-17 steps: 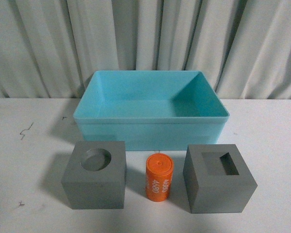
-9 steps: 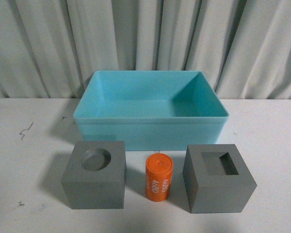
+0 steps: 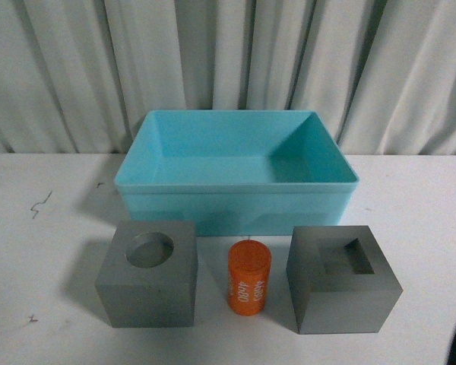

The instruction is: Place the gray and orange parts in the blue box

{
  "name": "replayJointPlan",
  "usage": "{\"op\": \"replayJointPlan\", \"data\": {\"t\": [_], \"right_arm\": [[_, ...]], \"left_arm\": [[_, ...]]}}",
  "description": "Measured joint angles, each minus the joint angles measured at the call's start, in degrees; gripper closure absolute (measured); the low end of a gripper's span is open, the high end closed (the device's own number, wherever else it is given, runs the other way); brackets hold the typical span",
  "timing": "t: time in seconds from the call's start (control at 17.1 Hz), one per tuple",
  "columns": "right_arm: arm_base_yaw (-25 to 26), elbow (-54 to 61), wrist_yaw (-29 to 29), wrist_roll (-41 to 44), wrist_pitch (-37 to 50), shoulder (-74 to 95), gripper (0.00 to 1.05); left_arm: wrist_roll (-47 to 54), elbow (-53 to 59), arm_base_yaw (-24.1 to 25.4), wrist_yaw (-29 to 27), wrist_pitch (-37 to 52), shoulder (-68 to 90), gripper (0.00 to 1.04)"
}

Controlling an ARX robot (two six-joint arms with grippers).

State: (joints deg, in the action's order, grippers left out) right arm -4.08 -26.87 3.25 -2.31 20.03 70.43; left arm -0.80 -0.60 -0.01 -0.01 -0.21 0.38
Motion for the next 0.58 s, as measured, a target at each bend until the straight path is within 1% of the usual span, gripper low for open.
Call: {"op": "replayJointPlan", "data": {"t": [0.12,0.29,0.58], "right_arm": [[-4.6,-3.1,0.4,-1.3,4.4,11.3,0.06],[-8.5,-4.5,1.0,-5.6,5.2,21.9,0.06],[-11.0,-8.4,1.5,-9.0,6.4,30.8,0.06]], "left_arm": [[0.0,0.0,0.0,0.0,0.0,0.0,0.07],[0.0,0.0,0.0,0.0,0.0,0.0,0.07],[0.0,0.0,0.0,0.0,0.0,0.0,0.07]]}}
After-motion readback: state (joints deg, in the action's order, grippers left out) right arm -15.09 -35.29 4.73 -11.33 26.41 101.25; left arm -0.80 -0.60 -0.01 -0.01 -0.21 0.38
